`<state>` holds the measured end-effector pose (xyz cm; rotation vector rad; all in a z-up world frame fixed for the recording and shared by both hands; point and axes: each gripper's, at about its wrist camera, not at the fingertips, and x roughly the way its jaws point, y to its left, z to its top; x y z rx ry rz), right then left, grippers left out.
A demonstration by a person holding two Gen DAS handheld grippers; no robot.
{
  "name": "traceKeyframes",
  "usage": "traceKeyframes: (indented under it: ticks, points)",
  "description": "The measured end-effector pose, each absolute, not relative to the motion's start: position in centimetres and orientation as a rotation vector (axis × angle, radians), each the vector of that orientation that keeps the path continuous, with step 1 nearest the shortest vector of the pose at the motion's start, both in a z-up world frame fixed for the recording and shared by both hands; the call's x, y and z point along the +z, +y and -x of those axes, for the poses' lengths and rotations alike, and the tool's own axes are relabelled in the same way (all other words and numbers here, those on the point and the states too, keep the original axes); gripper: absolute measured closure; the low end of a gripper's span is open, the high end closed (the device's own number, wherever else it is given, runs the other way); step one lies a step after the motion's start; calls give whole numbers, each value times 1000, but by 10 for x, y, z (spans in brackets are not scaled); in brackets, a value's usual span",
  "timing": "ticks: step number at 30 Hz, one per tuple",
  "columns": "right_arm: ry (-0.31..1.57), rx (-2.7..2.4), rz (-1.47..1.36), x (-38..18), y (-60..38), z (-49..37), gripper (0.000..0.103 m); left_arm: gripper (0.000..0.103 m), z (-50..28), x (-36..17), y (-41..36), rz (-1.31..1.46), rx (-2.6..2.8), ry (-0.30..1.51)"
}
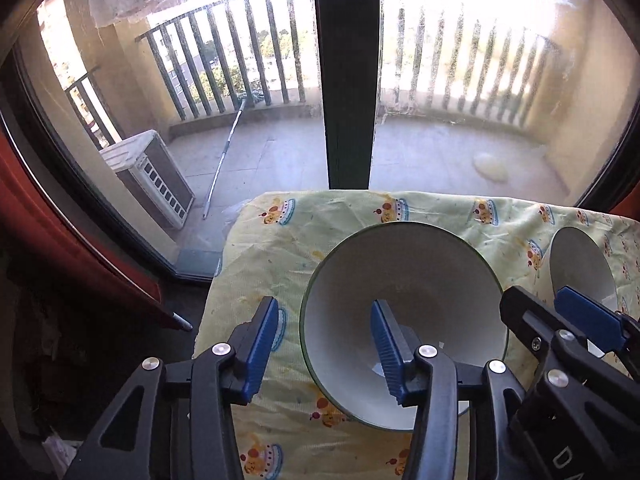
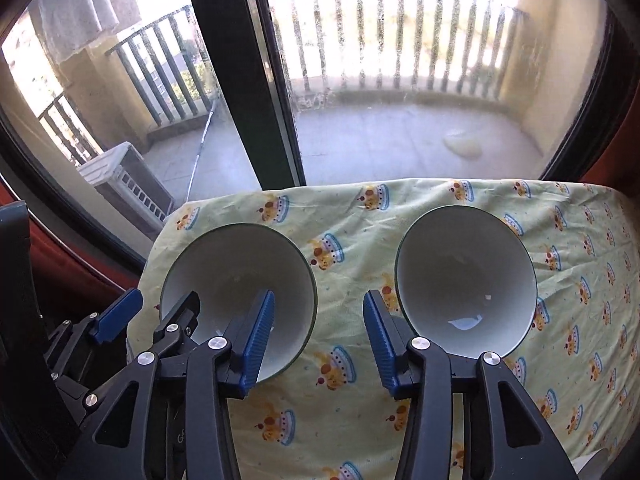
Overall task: Organize plates and bowls
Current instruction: 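Close both grippers on the rim of the second white bowl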
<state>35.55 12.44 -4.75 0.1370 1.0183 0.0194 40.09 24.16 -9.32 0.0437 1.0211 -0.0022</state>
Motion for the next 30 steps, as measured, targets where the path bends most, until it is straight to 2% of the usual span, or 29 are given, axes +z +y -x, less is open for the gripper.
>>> traceKeyframes:
  ticks: [7,9,11,14,30]
  points:
    - [1040,13,-139,-66,134,-383,61,63,-422,-115,247,-5,4,1062]
    - [1053,19,-137,-73,137,-389,66,65,-424,-118,248,-6,3,1072]
    - [1069,27,-142,-79,138,-393,75,73,-426,-122,249,-2,-3,1085]
    - [1071,17,-126,-83,140,-395,78,79,-425,-125,248,1,-20,1096]
    - [1083,14,-107,-75,133,-376,80,79,-402,-114,239,-24,-35,1096]
